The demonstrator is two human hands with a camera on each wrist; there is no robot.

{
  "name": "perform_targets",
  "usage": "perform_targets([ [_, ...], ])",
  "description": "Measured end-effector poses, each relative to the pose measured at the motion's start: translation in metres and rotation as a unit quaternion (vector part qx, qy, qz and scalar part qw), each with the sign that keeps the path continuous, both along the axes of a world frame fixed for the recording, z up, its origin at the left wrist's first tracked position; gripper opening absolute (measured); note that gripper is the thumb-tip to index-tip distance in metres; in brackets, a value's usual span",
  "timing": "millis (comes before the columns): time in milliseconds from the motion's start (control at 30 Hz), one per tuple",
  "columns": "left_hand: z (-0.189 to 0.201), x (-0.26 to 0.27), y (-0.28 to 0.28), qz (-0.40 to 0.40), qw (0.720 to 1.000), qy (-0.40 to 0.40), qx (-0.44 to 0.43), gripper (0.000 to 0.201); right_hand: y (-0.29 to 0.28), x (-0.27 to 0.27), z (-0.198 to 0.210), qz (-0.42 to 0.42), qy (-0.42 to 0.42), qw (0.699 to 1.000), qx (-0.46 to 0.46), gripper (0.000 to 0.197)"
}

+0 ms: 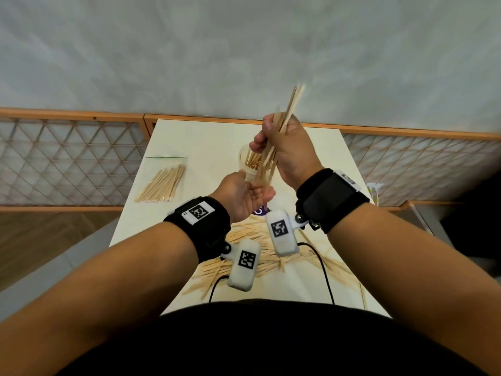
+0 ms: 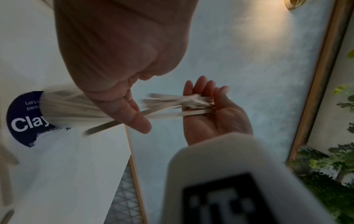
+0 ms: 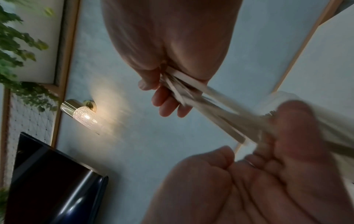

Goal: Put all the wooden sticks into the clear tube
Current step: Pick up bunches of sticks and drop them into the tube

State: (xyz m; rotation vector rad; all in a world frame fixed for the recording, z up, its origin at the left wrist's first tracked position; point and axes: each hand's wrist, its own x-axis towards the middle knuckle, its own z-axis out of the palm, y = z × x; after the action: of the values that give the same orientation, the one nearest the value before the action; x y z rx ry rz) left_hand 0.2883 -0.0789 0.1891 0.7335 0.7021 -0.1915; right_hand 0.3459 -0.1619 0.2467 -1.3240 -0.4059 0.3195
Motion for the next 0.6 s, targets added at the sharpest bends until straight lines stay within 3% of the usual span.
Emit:
perform_targets([
  [167, 0.0, -0.007, -0.001, 0.0, 1.0, -0.004, 0.007, 0.038, 0.004, -0.004, -0.012, -0.038, 0.005, 0.997, -0.062, 0.018],
  [300, 0.002, -0.009, -0.005, -0.018, 1.0, 0.005, 0.023, 0.038, 0.008, -0.007, -0.012, -0.043, -0.012, 0.994, -0.099, 0.017],
  [467, 0.003, -0.006, -0.001, -0.018, 0.994, 0.009, 0.108, 0.034, 0.008, -0.017, -0.012, 0.017, -0.034, 0.993, -0.109, 0.018],
  [600, 0.002, -0.006, -0.001, -0.03, 0.985, 0.011, 0.17, 0.035, 0.012, -0.02, -0.001, -0.002, -0.04, 0.996, -0.082, 0.021],
])
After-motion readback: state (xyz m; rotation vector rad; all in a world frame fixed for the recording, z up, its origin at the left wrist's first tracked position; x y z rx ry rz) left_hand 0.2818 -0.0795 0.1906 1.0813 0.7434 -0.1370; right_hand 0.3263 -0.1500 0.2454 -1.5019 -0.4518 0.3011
